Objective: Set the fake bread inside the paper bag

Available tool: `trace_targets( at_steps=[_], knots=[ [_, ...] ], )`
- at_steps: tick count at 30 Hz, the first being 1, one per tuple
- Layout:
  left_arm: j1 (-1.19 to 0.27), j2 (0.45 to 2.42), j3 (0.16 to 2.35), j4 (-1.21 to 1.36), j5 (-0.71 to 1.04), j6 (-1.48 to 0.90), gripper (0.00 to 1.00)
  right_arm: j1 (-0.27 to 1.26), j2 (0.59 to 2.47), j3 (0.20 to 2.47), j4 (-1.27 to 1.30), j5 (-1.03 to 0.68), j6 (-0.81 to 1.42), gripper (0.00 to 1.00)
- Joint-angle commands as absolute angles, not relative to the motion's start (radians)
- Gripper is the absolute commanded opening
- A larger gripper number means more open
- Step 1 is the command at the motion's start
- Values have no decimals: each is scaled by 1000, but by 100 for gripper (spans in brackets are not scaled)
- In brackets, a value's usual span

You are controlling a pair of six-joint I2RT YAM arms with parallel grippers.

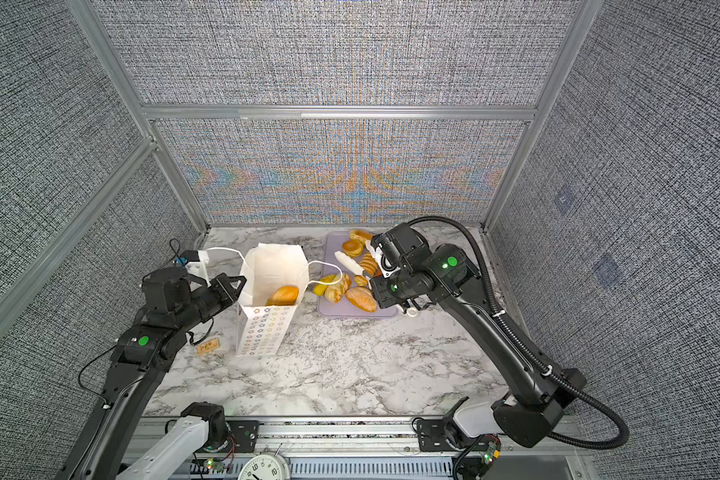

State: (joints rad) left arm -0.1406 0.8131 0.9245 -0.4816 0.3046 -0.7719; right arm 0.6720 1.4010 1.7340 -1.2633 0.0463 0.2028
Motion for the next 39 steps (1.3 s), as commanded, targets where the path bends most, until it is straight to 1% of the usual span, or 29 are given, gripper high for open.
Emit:
trace_targets(
  at_steps=[1,5,10,12,16,20,22,24,32,39],
  knots=[
    [-71,780,859,-333,441,-931,0,667,1403,1737,-1216,23,206,54],
    [-7,748,781,-282,503,-991,0,663,1412,1728,-1211,20,204,54],
    [15,713,780,-364,489,-944,1,656,1408,1707,-1200,15,207,54],
    [14,706,810,-433,461,-894,13,651,1402,1701,-1192,18,209,54],
    [15,705,882,-556,400,-789,34,640,1389,1695,-1173,17,221,54],
    [14,719,937,-662,341,-700,58,633,1387,1689,-1163,11,224,54],
    [14,728,962,-706,311,-662,66,631,1392,1683,-1161,7,224,54],
    [14,735,984,-743,287,-627,68,630,1394,1674,-1161,5,223,54],
    [14,753,1013,-800,255,-548,68,620,1410,1613,-1158,20,219,53],
    [15,793,1037,-805,293,-498,62,612,1438,1523,-1137,20,227,54]
  ],
)
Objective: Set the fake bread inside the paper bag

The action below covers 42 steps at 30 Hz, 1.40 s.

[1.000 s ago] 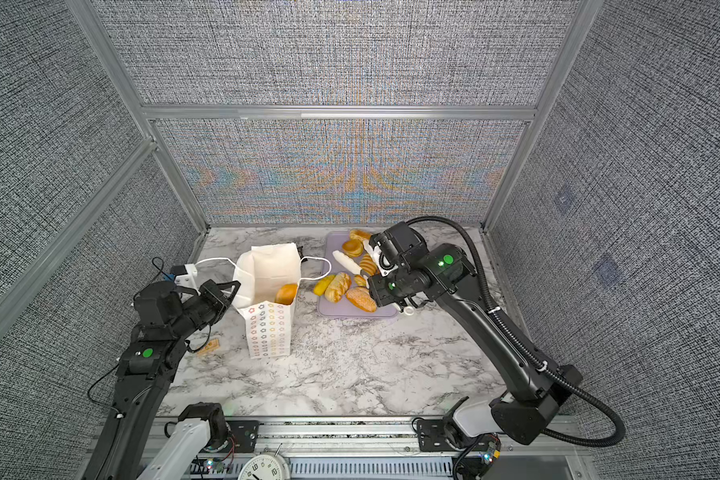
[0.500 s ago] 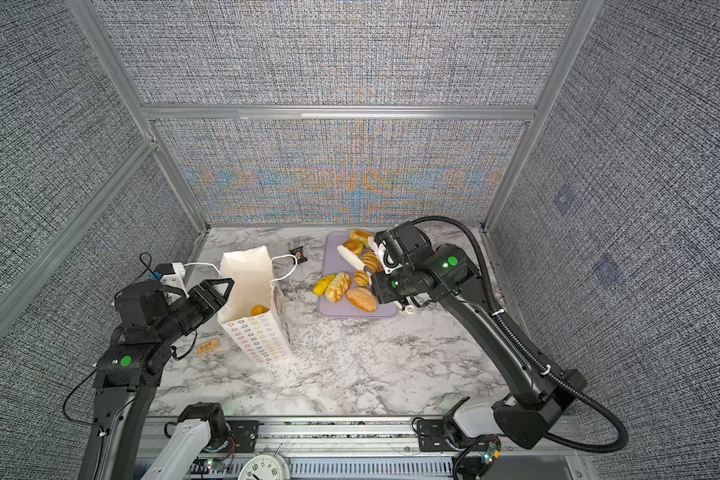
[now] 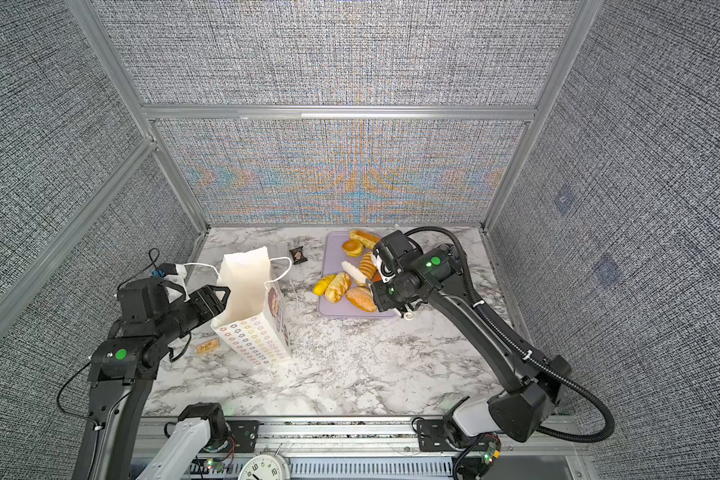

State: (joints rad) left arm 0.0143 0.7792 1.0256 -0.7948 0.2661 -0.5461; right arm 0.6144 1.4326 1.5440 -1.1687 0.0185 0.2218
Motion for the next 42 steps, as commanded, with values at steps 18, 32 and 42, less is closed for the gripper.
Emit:
trace_targets(
  at_steps=[18,32,42],
  knots=[
    [14,847,1013,-747,365,-495,43,553,1457,1285,-1069,-10,258,54],
    [12,902,1026,-701,385,-497,31,513,1469,1177,-1028,-61,256,58],
    [11,939,1055,-684,384,-496,29,513,1524,1155,-997,-102,236,58]
  ],
)
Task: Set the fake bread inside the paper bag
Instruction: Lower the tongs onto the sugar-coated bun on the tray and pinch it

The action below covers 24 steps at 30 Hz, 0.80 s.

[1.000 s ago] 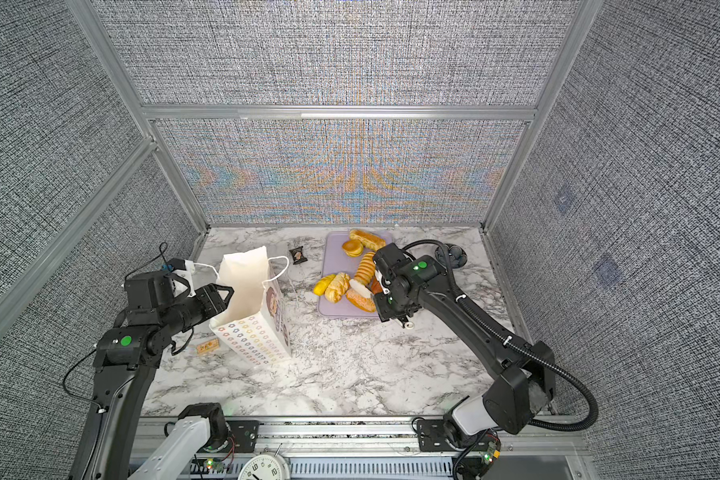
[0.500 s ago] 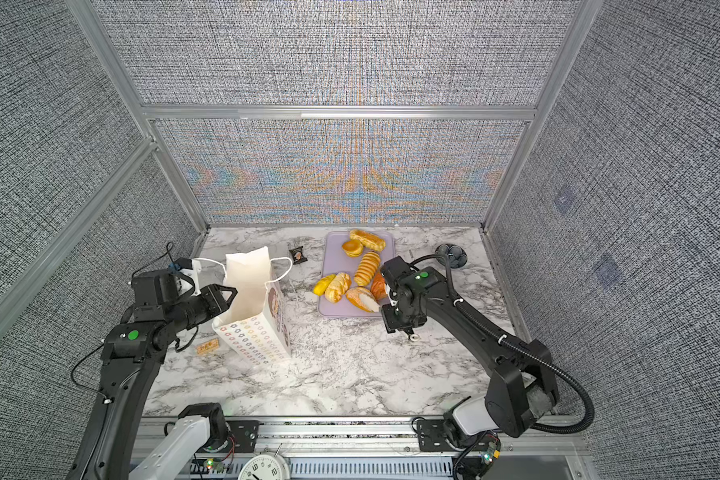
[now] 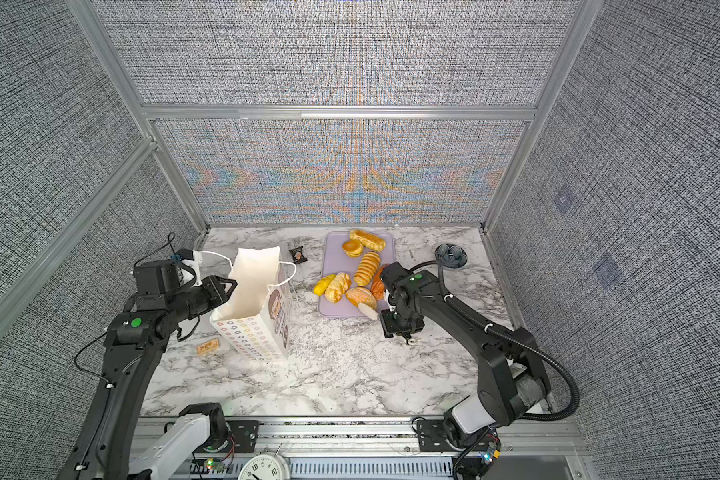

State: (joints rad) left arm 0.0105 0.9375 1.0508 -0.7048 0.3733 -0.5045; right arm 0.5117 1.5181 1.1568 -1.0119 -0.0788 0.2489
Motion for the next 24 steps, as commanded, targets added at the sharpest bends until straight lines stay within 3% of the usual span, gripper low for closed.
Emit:
trace_targets(
  at_steps=[1,24],
  knots=[
    [12,937,1055,-684,383,-496,29,513,1526,1155,-994,-107,234,58],
    [10,916,1039,-690,374,-506,29,512,1634,1200,-958,-135,192,58]
  ],
)
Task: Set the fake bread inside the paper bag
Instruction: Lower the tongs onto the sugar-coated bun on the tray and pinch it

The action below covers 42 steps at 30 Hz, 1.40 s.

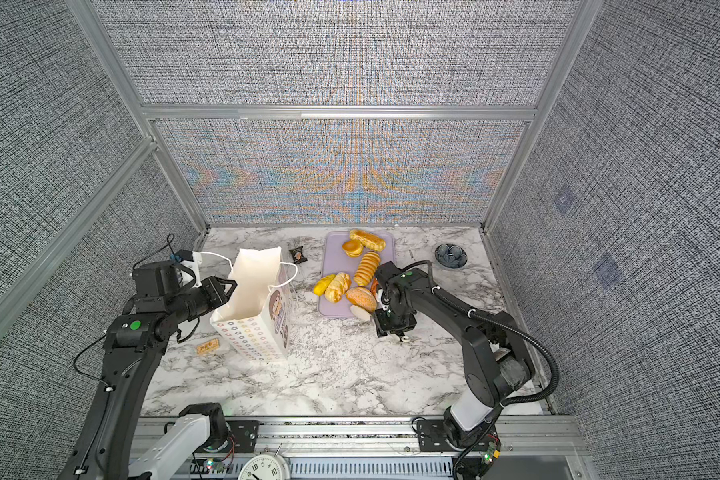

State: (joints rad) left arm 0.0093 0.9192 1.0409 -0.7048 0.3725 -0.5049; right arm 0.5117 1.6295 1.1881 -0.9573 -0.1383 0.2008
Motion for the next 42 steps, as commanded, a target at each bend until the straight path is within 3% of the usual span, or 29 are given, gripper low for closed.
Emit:
trace_targets(
  at_steps=[1,11,28,37,42],
  knots=[
    [11,915,1039,-690,373,-506,29,513,1637,1202,-958,-131,193,57],
    [11,914,1032,-685,374,-510,29,512,1667,1232,-960,-115,190,55],
    [10,912,1033,-683,373,-517,29,514,1625,1205,-958,-140,189,42],
    [9,908,1037,-690,371,-517,44,514,1582,1188,-964,-144,198,39],
    [11,906,1040,-694,369,-517,47,514,1555,1190,-977,-144,203,38]
  ],
)
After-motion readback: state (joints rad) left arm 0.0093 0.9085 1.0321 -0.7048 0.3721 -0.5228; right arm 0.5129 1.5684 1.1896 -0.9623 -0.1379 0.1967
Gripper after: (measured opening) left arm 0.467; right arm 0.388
